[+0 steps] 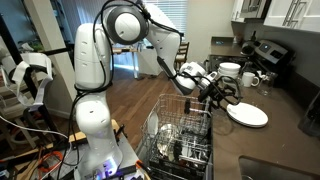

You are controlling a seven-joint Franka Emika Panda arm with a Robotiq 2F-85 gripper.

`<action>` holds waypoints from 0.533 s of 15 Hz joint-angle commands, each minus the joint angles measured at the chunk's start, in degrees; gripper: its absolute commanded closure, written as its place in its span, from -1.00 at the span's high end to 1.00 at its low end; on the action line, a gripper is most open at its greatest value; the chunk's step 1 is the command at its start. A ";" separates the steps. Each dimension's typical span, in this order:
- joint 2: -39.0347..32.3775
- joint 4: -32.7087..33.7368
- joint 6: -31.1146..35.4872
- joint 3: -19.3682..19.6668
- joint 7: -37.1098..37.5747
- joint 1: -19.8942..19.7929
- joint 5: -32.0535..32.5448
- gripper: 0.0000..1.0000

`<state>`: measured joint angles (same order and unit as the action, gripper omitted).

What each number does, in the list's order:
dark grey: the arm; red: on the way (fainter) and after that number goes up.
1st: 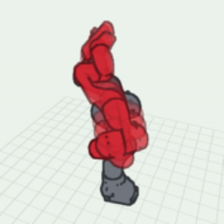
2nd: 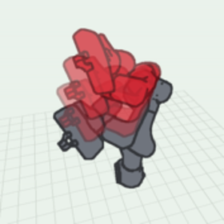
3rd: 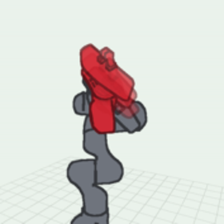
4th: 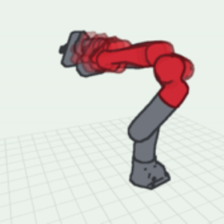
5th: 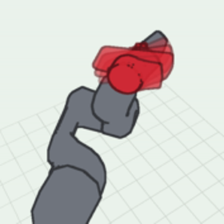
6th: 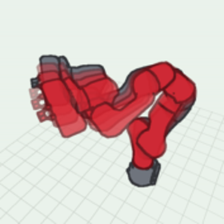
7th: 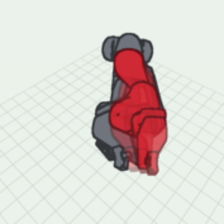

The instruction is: Take the top white plate and put it in the dishwasher

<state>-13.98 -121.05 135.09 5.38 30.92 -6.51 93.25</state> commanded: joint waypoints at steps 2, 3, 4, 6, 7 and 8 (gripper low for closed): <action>-0.99 1.77 3.84 -0.29 -1.10 -1.26 -1.68 1.00; -1.01 1.83 4.67 -0.29 -1.12 -1.27 -2.01 1.00; -1.05 1.91 5.64 -0.30 -1.27 -1.29 -2.31 1.00; -0.20 1.09 6.60 -0.30 -2.67 -1.28 -4.15 1.00; 0.98 -0.09 7.24 -0.35 -4.74 -1.46 -6.83 1.00; 1.58 -0.72 7.44 -0.26 -5.04 -1.30 -7.69 1.00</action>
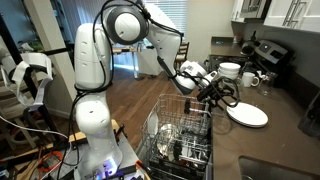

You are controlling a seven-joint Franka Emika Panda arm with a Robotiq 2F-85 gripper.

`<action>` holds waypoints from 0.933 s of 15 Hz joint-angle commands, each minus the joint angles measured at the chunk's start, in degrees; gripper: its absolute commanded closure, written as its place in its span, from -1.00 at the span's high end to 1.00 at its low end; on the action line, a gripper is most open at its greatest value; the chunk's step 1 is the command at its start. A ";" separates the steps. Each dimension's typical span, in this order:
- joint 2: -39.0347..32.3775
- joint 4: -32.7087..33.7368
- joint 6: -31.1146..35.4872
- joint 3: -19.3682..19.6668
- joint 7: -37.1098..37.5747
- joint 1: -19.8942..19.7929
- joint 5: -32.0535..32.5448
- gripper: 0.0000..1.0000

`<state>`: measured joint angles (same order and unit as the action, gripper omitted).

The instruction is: Take the top white plate and put it in the dishwasher

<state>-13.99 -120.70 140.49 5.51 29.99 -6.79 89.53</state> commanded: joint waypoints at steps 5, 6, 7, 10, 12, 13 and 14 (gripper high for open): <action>2.33 -1.34 3.32 0.11 -3.41 -0.61 -4.22 1.00; 2.47 -1.37 3.55 0.16 -3.06 -0.55 -3.73 1.00; 2.49 -1.31 3.54 0.23 -2.52 -0.39 -2.67 1.00; 2.49 -1.25 4.06 0.15 -2.48 -0.27 -1.81 1.00; 2.34 -1.19 4.44 0.07 -2.50 -0.17 -1.72 0.57; 2.14 -1.08 4.80 0.03 -2.62 -0.16 -1.85 0.69; 1.91 -0.95 5.17 0.03 -2.44 -0.15 -1.68 0.65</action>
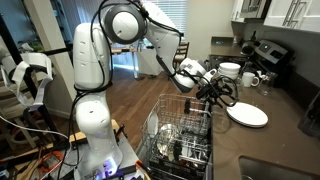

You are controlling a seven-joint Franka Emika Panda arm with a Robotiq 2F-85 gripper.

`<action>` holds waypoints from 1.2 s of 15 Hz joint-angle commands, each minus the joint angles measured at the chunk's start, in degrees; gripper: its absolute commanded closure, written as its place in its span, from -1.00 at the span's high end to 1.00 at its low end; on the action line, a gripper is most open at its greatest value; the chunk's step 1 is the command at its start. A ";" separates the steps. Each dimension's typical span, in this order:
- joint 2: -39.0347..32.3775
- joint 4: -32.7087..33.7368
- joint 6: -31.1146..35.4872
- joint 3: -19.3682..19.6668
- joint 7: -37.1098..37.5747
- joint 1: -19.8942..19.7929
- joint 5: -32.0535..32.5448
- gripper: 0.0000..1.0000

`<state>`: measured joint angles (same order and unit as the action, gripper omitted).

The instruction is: Take the top white plate and put it in the dishwasher

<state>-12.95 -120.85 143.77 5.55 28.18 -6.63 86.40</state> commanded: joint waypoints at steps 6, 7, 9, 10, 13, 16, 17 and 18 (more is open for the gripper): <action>-1.24 0.34 3.63 0.17 -0.57 -0.51 2.59 1.00; -1.60 0.52 3.62 0.24 -0.44 -0.56 3.23 1.00; -2.13 0.79 3.19 0.36 -0.16 -0.60 4.73 1.00; -2.28 0.84 3.09 0.39 -0.19 -0.65 5.20 0.97; -2.61 0.95 2.93 0.47 -0.17 -0.80 6.55 0.90; -2.56 0.97 3.00 0.48 -0.30 -0.88 7.18 0.43; -2.53 1.00 2.94 0.46 -0.29 -0.90 7.29 0.45; -2.53 1.04 2.95 0.46 -0.31 -0.92 7.35 0.56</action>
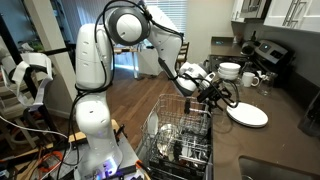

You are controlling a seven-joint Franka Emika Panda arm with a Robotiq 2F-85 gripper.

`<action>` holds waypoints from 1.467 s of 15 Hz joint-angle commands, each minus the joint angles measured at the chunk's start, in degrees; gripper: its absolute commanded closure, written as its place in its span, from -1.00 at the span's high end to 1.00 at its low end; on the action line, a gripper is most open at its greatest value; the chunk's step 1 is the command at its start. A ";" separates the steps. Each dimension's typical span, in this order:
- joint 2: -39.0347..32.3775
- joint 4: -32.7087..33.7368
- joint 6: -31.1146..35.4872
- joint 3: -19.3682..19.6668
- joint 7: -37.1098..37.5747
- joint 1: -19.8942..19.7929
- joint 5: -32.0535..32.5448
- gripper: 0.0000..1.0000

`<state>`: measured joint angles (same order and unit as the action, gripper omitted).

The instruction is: Take the top white plate and put it in the dishwasher

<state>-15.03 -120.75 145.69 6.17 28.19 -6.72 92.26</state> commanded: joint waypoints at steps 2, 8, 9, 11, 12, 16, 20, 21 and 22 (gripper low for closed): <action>-0.52 0.99 1.05 -0.16 -0.31 -0.86 1.53 0.53; -0.89 1.25 1.10 -0.05 -0.04 -0.92 2.05 0.56; -0.96 1.29 1.06 -0.03 0.08 -0.92 2.31 0.31; -1.03 1.31 1.06 -0.02 0.10 -0.94 2.56 -0.13; -1.03 1.31 1.04 -0.03 0.03 -0.94 2.50 -0.10; -1.32 1.43 1.15 -0.03 0.23 -0.96 2.70 0.15; -1.90 1.62 1.31 -0.06 0.20 -1.01 2.70 0.72; -2.09 1.71 1.32 -0.04 0.26 -1.02 2.82 0.77; -2.25 1.80 1.38 -0.01 0.32 -1.05 3.07 0.66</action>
<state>-15.84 -120.62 145.69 6.35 28.19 -6.77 93.04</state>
